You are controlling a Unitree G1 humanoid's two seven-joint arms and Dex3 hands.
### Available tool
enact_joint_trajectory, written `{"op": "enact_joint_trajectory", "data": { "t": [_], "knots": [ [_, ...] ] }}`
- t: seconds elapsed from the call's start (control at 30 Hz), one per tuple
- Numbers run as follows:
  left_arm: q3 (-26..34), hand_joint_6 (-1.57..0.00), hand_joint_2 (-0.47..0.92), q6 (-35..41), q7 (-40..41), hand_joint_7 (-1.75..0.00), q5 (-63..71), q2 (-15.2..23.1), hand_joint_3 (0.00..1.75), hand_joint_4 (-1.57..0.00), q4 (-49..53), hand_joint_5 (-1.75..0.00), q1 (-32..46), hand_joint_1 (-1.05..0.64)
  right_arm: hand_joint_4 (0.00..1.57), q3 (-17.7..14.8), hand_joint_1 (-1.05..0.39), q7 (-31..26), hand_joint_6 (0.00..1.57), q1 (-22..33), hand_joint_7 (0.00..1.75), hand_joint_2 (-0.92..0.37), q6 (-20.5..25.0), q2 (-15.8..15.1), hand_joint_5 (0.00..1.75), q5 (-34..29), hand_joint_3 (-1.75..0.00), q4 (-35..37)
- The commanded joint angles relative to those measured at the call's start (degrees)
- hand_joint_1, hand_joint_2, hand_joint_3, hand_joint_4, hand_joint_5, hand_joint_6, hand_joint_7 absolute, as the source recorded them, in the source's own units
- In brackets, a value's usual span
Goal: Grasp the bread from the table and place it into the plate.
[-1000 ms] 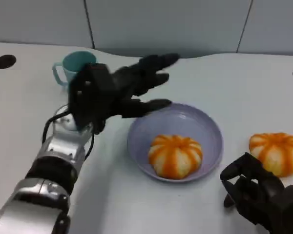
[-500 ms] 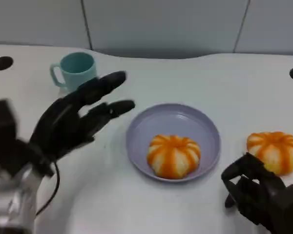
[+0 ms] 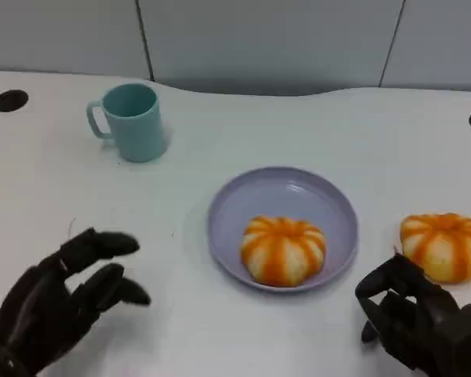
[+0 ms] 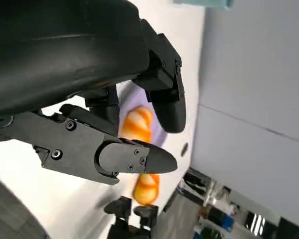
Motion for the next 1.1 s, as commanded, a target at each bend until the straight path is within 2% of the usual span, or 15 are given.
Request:
{"op": "enact_joint_trajectory", "data": {
  "t": [0.03, 0.13, 0.3, 0.43, 0.77, 1.1],
  "knots": [
    [0.60, -0.34, 0.92, -0.84, 1.10, -1.71, 1.26, 1.07, 0.19, -0.52, 0.85, -1.75, 0.96, -0.38, 0.59, -0.42, -0.27, 0.34, 0.36, 0.44, 1.75, -0.92, -0.60, -1.15, 1.75, 0.16, -0.35, -1.26],
    [0.68, -0.36, 0.92, -0.17, 2.00, -1.74, 1.59, 0.68, 0.19, -0.57, 1.97, -1.75, 0.65, -0.33, 0.59, -0.64, -0.27, 0.40, 0.35, 0.63, 1.75, -0.92, 0.15, -1.07, 1.75, 0.42, -0.35, -1.74],
    [-0.38, -0.38, 0.92, -3.25, 2.30, -1.75, 3.79, 0.10, 0.17, -0.60, 4.70, -1.75, 0.30, -0.30, 0.55, -1.14, -0.28, 0.85, 0.35, 1.05, 1.75, -0.92, 1.39, -1.49, 1.75, 0.80, -0.35, -2.89],
    [-0.26, -0.42, 0.92, -2.73, 2.83, -1.75, 4.30, 0.01, 0.12, -0.60, 7.30, -1.75, -1.00, -0.32, 0.54, -0.97, -0.27, -0.11, 0.34, 0.90, 1.75, -0.92, 1.11, -1.81, 1.75, -0.54, -0.35, -2.63],
    [-0.26, -0.39, 0.92, -2.57, 1.50, -1.75, 3.99, 0.27, 0.13, -0.56, 9.86, -1.75, -2.27, -0.28, 0.57, -1.15, -0.27, -0.02, 0.37, 0.07, 1.75, -0.92, -0.76, -1.66, 1.75, 0.21, -0.33, -0.59],
    [-0.17, -0.38, 0.92, -1.39, 2.50, -1.75, 3.95, 0.16, 0.12, -0.56, 9.35, -1.75, -2.17, -0.28, 0.57, -1.16, -0.28, 0.11, 0.37, 0.52, 1.75, -0.92, 0.97, -1.56, 1.75, 0.82, -0.33, -1.82]
  ]
}}
